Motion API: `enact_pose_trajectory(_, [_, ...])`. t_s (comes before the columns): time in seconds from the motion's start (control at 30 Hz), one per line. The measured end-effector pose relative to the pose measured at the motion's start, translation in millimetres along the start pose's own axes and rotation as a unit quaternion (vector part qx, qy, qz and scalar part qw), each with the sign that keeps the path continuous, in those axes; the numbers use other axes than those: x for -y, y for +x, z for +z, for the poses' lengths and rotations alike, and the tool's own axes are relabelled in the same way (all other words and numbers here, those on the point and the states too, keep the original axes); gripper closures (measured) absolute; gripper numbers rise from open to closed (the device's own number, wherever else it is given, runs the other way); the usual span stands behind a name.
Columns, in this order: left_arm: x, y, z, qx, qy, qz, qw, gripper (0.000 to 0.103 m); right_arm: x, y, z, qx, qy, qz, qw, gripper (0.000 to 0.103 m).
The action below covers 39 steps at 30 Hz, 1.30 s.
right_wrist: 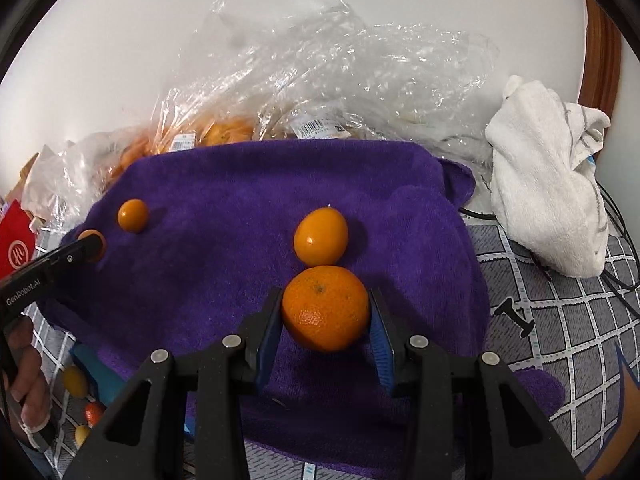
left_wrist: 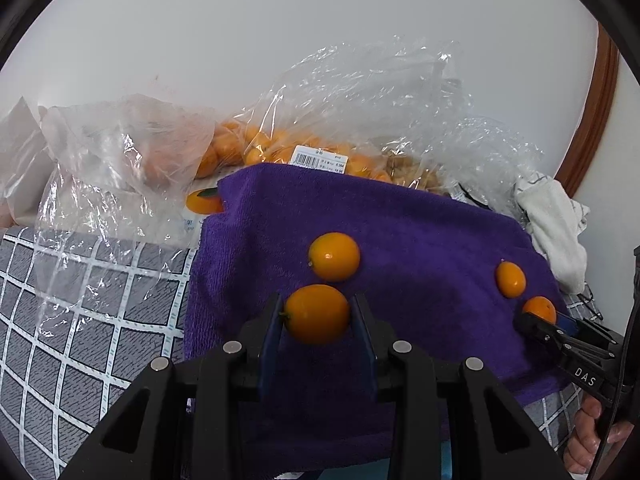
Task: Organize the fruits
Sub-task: 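Carry both fruits onto the purple towel and lower them, then open both tools to release the fruits and withdraw from the towel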
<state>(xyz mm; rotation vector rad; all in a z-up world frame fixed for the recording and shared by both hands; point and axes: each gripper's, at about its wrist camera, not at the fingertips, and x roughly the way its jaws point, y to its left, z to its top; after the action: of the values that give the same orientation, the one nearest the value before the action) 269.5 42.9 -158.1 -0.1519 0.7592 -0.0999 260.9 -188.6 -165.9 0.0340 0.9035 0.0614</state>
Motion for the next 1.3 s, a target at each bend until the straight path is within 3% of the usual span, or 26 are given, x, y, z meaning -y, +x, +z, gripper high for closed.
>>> enact_pose_trajectory(0.53, [0,10,-1,-0.017,0.013,0.025,0.9995,0.07,-1,3,-2,-0.004,-0.007,-0.007,1.0,0.06])
enact_pose_trajectory(0.83, [0,11,0,-0.013,0.014,0.021,0.9996,0.07,2,-10,-2,0.022,0.003,-0.019,1.0,0.034])
enact_pose_trajectory(1.1, [2,6,-2,-0.001,0.015,0.014,0.9998,0.058,2,-28,-4,0.06,0.011,-0.048,0.997,0.034])
enact_pose_trajectory(1.3, [6,-4,-3,0.018,0.017,0.003,0.9997,0.05,0,-37,-5,0.063,0.008,-0.048,0.997,0.034])
